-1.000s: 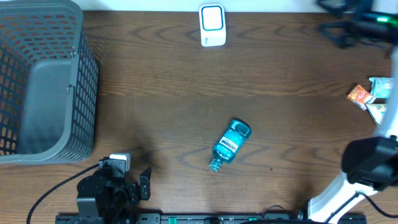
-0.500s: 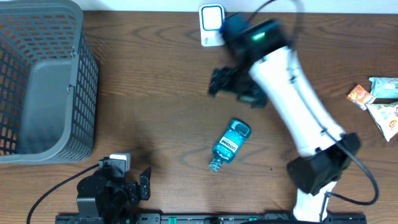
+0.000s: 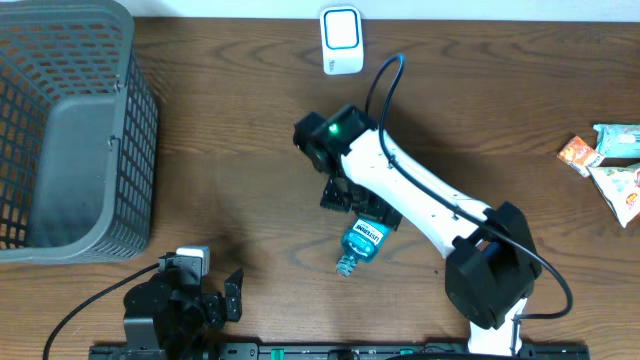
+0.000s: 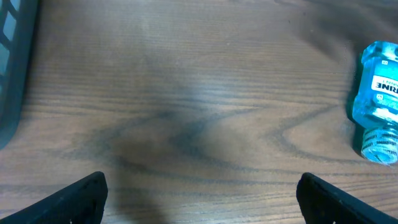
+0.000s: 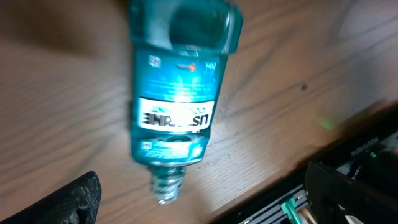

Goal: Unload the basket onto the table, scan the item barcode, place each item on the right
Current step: 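Reach the right gripper down onto the blue Listerine bottle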

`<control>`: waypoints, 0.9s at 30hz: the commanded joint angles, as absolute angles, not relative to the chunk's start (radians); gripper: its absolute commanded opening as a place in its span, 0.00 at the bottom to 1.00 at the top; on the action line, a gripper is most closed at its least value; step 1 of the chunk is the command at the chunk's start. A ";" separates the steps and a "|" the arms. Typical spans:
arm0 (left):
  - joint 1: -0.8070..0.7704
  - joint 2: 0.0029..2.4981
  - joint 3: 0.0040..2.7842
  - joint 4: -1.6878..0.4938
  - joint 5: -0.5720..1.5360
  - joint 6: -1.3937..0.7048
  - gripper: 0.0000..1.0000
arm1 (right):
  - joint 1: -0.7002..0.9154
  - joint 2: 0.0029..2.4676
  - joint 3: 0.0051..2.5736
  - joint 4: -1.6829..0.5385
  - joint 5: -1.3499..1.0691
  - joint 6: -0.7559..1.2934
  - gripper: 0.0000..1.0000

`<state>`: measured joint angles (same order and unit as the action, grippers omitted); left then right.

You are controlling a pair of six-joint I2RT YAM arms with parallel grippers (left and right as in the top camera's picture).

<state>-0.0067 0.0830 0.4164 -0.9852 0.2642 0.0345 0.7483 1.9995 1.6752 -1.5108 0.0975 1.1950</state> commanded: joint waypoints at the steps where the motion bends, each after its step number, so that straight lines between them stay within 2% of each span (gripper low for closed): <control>1: -0.002 0.080 0.426 -0.985 0.277 0.048 0.97 | 0.748 2.004 1.560 -1.411 -0.021 1.172 0.99; 16: -0.002 0.080 0.426 -0.985 0.277 0.048 0.97 | 0.750 2.004 1.333 -1.152 -0.060 1.158 0.97; 19: -0.002 0.080 0.426 -0.985 0.277 0.048 0.97 | 0.756 2.004 1.291 -1.103 -0.065 1.158 0.90; 22: -0.002 0.080 0.426 -0.986 0.277 0.048 0.97 | 0.763 2.004 1.254 -1.074 -0.067 1.158 0.74; 27: -0.002 0.080 0.426 -0.985 0.277 0.048 0.97 | 0.763 2.004 1.246 -1.055 -0.066 1.158 0.60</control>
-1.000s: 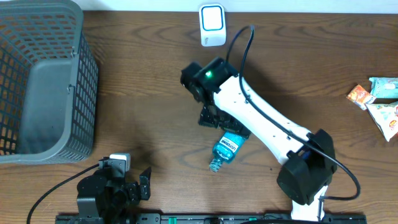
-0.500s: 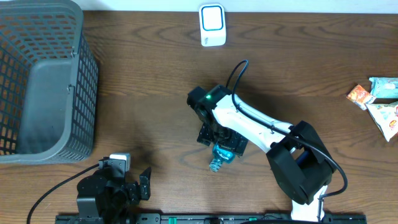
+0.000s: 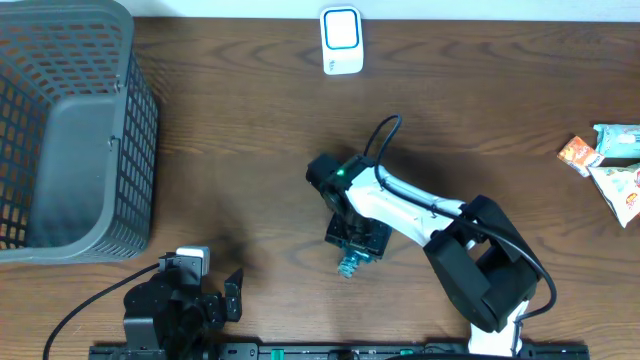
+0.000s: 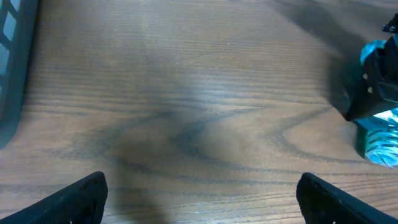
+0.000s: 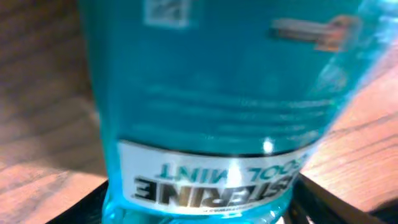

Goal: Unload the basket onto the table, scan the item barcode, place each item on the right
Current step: 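Reach the right gripper down onto the blue Listerine bottle, then grasp the Listerine bottle and lift it with the right gripper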

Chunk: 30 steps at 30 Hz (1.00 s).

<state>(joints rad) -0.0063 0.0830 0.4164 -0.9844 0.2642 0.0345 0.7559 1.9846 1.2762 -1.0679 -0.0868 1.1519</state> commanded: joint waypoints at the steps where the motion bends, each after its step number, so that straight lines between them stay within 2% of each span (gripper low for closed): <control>1: -0.002 0.080 0.426 -0.985 0.277 0.048 0.97 | 0.763 2.004 1.246 -1.044 -0.066 1.158 0.57; 5: -0.002 0.080 0.426 -0.986 0.277 0.048 0.97 | 0.763 2.004 1.246 -0.972 -0.068 1.134 0.48; 9: -0.002 0.080 0.426 -0.986 0.277 0.048 0.97 | 0.762 2.004 1.246 -0.852 -0.109 1.047 0.47; 14: -0.002 0.080 0.426 -0.985 0.277 0.048 0.97 | 0.752 2.004 1.246 -0.565 -0.304 0.765 0.41; 20: -0.002 0.080 0.426 -0.986 0.277 0.048 0.97 | 0.747 2.004 1.246 -0.386 -0.438 0.586 0.46; 30: -0.002 0.080 0.426 -0.986 0.277 0.048 0.97 | 0.742 2.004 1.246 -0.369 -0.587 0.402 0.47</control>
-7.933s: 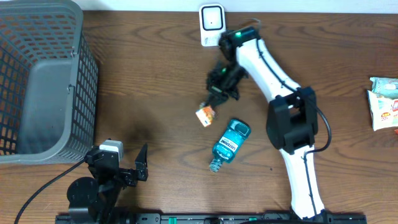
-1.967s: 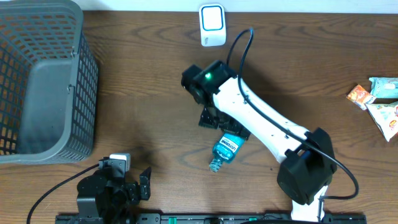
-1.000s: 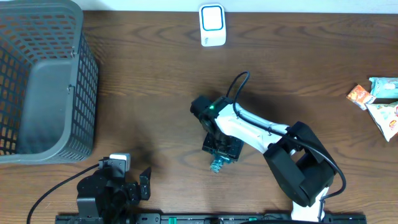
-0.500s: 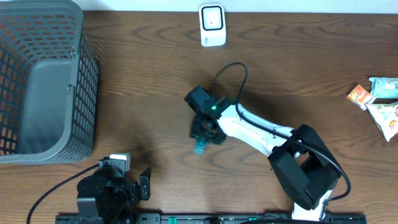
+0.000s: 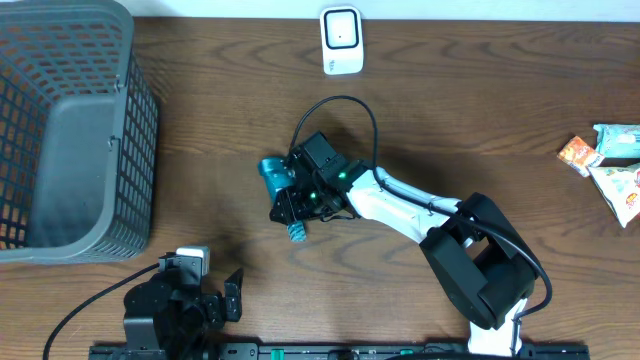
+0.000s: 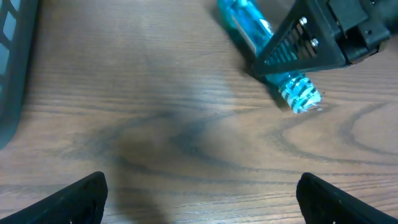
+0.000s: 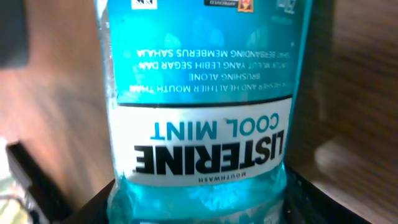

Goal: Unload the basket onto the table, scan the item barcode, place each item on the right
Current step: 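Grasp the Listerine bottle and lift it with the right gripper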

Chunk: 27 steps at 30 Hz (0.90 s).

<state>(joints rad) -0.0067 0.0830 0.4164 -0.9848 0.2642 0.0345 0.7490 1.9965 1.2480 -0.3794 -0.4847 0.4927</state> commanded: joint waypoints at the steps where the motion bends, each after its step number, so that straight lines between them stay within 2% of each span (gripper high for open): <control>1: -0.002 0.080 0.426 -0.986 0.277 0.048 0.97 | 0.739 2.004 1.246 -0.369 -0.599 0.402 0.47; 22: -0.002 0.080 0.426 -0.986 0.277 0.048 0.97 | 0.659 2.010 1.245 -0.397 -0.657 0.411 0.50; 27: -0.002 0.080 0.426 -0.985 0.277 0.048 0.97 | 0.629 2.010 1.245 -0.397 -0.657 0.422 0.56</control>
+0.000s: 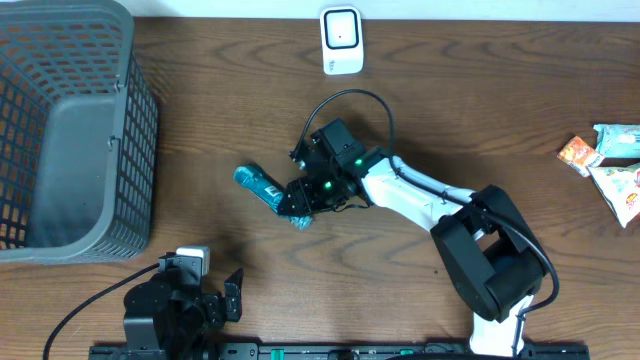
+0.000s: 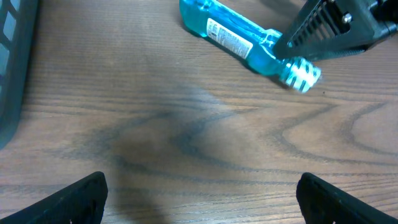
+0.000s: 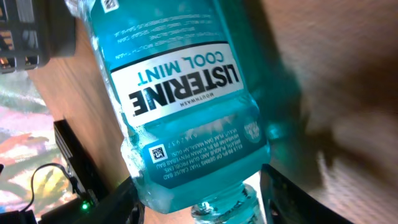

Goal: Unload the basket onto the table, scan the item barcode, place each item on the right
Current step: 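Grasp the Listerine bottle and lift it with the right gripper, then rotate the held Listerine bottle with the right gripper over the table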

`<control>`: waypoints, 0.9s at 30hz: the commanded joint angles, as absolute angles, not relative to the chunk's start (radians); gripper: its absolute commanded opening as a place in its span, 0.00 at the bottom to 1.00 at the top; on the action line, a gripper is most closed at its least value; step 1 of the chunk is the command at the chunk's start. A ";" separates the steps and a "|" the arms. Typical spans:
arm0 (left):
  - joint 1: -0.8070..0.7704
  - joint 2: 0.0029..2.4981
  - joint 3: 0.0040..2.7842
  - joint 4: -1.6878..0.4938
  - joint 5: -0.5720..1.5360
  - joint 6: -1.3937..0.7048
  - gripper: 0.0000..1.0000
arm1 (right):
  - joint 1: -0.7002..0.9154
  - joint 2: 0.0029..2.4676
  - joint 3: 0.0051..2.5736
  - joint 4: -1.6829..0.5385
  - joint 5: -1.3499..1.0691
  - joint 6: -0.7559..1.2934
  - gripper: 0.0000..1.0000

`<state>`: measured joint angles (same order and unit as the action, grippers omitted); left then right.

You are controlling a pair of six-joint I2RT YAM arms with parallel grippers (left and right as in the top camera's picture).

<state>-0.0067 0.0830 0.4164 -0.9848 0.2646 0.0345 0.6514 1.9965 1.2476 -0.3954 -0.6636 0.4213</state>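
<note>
The teal Listerine mouthwash bottle (image 1: 256,184) is held at mid table, tilted, with its base to the left and its cap (image 2: 300,73) toward the near edge. My right gripper (image 1: 302,203) is shut on it near the neck. In the right wrist view the bottle (image 3: 180,93) fills the frame between the jaws of the right gripper (image 3: 208,200), label upside down. The white scanner (image 1: 341,38) stands at the far edge, well apart from the bottle. My left gripper (image 2: 199,205) stands open over bare wood at the front left, and the bottle (image 2: 230,37) shows beyond it.
A grey mesh basket (image 1: 60,130) takes up the far left. Snack packets (image 1: 612,165) lie at the right edge. The right arm's black cable (image 1: 345,100) loops between the bottle and the scanner.
The held bottle has turned, so its base now points left and it lies flatter. The right gripper sits slightly farther right. The left arm has not moved.
The bottle lay at the front centre with my right gripper open above it. Then the gripper was down around the bottle. Then it held the bottle farther left at mid table, and now the bottle is turned in its grip.
</note>
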 commanded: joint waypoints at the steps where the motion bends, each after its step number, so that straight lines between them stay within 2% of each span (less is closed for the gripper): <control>1: -0.002 0.080 0.426 -0.986 0.277 0.048 0.97 | 0.627 2.010 1.245 -0.397 -0.657 0.422 0.56; 6: -0.002 0.080 0.426 -0.986 0.277 0.048 0.97 | 0.625 2.010 1.245 -0.395 -0.658 0.428 0.57; 16: -0.002 0.080 0.426 -0.986 0.277 0.048 0.97 | 0.601 2.010 1.245 -0.393 -0.656 0.587 0.59; 20: -0.002 0.080 0.426 -0.985 0.277 0.048 0.97 | 0.598 2.009 1.245 -0.391 -0.654 0.537 0.67; 22: -0.002 0.080 0.426 -0.986 0.277 0.048 0.97 | 0.605 2.005 1.248 -0.393 -0.658 0.459 0.70; 25: -0.002 0.080 0.426 -0.986 0.277 0.048 0.97 | 0.621 1.995 1.253 -0.408 -0.649 0.355 0.79; 27: -0.002 0.080 0.426 -0.986 0.277 0.048 0.97 | 0.643 1.989 1.257 -0.423 -0.561 0.346 0.84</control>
<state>-0.0063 0.0830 0.4164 -0.9848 0.2642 0.0345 0.6109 1.9965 1.2476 -0.4129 -0.6384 0.4362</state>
